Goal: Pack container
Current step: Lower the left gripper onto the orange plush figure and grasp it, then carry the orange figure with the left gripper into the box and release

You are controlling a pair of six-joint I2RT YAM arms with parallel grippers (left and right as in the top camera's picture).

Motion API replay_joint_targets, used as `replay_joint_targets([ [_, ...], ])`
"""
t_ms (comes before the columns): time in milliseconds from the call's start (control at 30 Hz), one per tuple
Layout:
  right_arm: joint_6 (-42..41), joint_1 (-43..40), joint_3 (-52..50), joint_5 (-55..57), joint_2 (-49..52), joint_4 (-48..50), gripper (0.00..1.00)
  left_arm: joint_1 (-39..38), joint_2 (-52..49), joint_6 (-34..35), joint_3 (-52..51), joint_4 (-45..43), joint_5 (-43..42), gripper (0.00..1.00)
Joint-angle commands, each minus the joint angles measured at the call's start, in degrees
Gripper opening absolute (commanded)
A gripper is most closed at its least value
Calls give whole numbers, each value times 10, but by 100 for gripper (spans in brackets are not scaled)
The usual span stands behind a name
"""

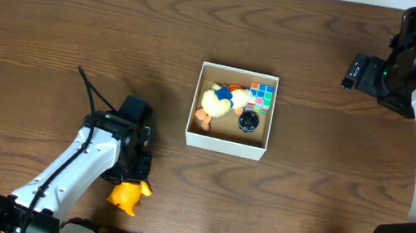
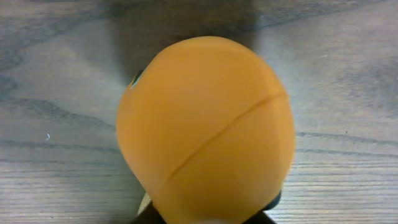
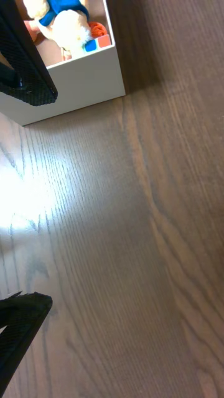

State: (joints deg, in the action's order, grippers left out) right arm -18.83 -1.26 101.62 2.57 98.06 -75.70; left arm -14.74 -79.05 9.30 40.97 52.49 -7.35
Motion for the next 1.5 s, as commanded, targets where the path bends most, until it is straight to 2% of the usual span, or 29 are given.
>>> replay_joint_targets([
  [0, 7, 1, -2, 6, 1, -2, 99, -1, -2, 5, 1, 3, 0, 15],
  [233, 7, 2, -2, 6, 1, -2, 99, -1, -1, 4, 41, 3, -2, 13],
  [300, 7, 2, -2, 6, 1, -2, 99, -1, -1, 4, 63, 2, -2, 9],
  [400, 7, 2, -2, 6, 1, -2, 99, -1, -1, -23, 103, 3, -2, 7],
  [633, 7, 2, -2, 6, 1, -2, 99, -2, -1, -180, 242, -1, 5, 6],
  [767, 7, 2, -2, 6, 1, -2, 99, -17, -1, -338, 306, -26, 5, 6],
  [933, 7, 2, -2, 6, 1, -2, 99, -67, -2, -471, 325, -130, 5, 6],
  [1033, 7, 2, -2, 6, 1, -2, 99, -108, -8, -516, 324, -200, 5, 6],
  [1200, 7, 2, -2, 6, 1, -2, 99, -158, -43, -537, 324, -243, 5, 6],
  [1467, 7, 2, -2, 6, 1, -2, 99, -217, -125, -537, 324, -198, 5, 6],
])
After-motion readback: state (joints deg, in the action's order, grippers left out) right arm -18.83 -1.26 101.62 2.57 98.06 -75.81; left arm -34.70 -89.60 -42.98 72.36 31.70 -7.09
